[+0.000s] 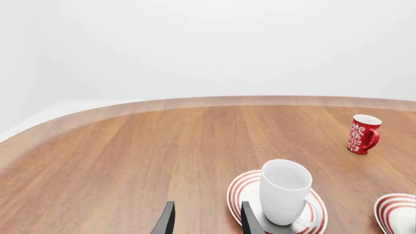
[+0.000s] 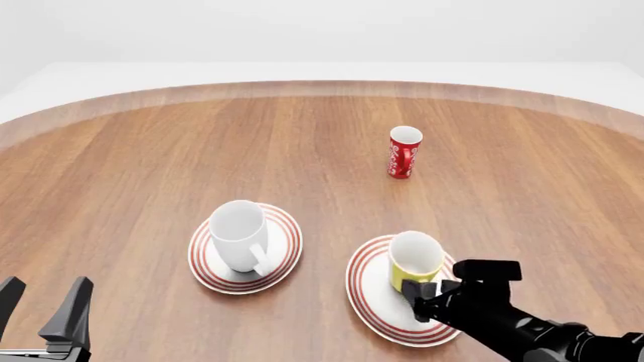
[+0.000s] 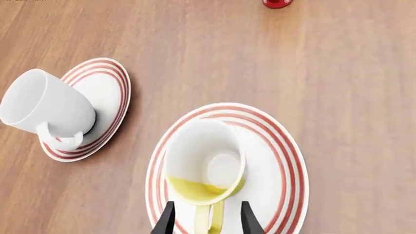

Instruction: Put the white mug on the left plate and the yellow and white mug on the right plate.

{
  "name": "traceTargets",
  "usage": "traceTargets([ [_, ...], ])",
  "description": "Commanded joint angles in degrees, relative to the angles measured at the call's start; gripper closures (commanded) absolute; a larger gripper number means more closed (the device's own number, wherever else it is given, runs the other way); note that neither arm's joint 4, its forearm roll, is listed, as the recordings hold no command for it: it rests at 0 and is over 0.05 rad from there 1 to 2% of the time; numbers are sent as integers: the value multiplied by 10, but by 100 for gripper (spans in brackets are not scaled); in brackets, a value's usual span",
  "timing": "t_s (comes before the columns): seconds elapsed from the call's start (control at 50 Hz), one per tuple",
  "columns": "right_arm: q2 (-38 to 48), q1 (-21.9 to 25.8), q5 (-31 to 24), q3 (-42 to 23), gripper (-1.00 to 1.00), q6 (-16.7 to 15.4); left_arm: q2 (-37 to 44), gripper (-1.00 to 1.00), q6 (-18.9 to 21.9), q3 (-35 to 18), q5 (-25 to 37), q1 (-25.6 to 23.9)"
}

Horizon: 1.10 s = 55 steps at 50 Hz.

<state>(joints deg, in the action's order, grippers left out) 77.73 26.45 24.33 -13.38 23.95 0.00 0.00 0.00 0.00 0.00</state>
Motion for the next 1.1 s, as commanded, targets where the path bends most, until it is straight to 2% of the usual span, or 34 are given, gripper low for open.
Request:
traceTargets([
  [0.02,-4,-1,-2,1,-100,1,0,-100,0,0,0,0],
  [0.18,-22,-4,-16,0,-100,-2,0,-100,0,0,0,0],
  [0.46,-121,-19,-95,-6,-100,-19,0,-100,0,0,0,0],
  [0.66,-229,-24,-191,-30,-100,-31,0,-100,0,0,0,0],
  [0.7,-276,-27,-235,-48,-100,-36,0,-100,0,0,0,0],
  [0.86,-374,-41,-324,-86,-100,-46,0,-100,0,0,0,0],
  [0.96,-430,-54,-362,-104,-100,-48,0,-100,0,0,0,0],
  [0.98,-462,-60,-383,-119,-100,-61,0,-100,0,0,0,0],
  [1.1,-545,-95,-429,-137,-100,-68,0,-100,0,0,0,0],
])
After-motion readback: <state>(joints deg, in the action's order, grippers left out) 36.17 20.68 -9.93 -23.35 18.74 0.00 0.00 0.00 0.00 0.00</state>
